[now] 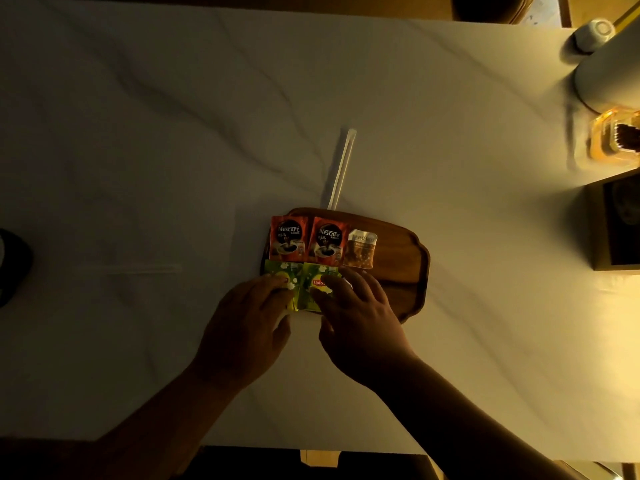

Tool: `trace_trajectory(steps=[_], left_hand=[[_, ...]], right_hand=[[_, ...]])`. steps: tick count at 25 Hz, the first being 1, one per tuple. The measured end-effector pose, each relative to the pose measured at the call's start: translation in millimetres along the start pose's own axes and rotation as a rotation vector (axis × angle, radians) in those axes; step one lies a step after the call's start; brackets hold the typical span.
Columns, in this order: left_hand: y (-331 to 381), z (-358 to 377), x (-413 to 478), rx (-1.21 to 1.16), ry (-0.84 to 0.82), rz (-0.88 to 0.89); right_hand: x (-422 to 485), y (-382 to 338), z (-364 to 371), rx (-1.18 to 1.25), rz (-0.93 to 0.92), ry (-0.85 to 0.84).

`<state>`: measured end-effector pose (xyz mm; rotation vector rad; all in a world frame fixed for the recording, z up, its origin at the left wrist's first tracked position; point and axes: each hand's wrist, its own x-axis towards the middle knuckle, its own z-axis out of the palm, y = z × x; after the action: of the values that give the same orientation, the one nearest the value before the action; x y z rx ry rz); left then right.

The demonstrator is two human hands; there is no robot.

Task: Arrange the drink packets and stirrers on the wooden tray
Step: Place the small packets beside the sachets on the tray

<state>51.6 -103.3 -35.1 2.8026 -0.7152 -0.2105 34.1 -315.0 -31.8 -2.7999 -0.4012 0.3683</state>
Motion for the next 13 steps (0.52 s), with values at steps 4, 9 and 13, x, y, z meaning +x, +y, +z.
trace_trajectory(steps=[4,9,13], left_hand=[[-2.9,2.7,2.6,-0.011,-0.042,-0.01],[-2.6,4.7,3.4,-0.021,-0.035,-0.011],[-3.5,4.7,2.6,-0.013,-0.041,0.007]], right_hand=[[4.9,-2.3,-4.2,-0.031,0.034,-0.102],[5.6,-4.1,-7.9,-0.045,0.037,-0.113],[5.9,-5.8,-8.0,-0.061,0.044,-0.113]])
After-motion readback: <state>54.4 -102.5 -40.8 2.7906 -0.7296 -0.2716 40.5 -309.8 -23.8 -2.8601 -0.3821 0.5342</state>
